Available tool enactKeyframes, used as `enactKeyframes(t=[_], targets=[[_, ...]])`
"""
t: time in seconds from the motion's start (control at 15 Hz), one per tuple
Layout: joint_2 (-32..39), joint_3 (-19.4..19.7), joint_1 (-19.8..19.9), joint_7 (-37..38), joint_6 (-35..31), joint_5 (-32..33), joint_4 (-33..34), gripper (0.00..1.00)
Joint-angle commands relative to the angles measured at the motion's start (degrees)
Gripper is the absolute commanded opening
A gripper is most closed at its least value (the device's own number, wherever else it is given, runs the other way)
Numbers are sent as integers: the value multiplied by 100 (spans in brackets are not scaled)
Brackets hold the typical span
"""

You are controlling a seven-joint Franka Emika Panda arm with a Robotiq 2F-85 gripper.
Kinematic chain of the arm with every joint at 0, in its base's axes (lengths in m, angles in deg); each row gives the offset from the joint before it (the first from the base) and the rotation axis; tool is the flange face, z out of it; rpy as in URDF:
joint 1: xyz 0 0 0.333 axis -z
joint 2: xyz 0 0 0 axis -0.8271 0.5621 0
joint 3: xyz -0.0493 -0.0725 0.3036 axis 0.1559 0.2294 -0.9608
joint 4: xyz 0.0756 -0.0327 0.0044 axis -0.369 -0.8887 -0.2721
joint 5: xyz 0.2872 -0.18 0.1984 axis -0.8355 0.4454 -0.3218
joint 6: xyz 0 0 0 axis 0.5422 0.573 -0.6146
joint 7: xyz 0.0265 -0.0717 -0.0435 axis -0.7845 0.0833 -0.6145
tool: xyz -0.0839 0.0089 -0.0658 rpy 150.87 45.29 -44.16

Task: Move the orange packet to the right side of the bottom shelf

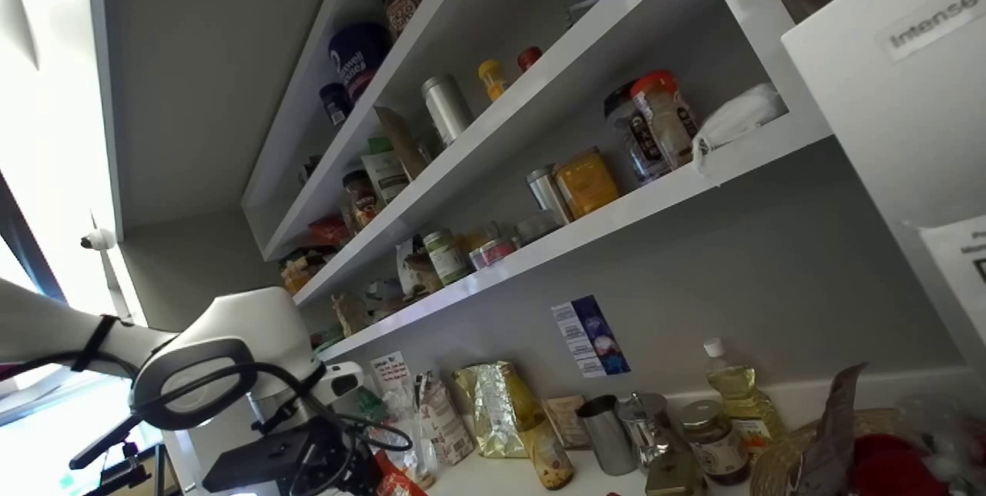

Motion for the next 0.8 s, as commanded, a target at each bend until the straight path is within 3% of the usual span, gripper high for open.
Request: enactKeyframes(t=[0.0, 0.4, 0.73], targets=[[157, -489, -522, -18, -1163, -347, -548, 100], [1227, -1249, -1739, 416, -2992, -1309, -427, 100], [2385, -1788, -2340, 940, -4353, -1925, 135, 100]])
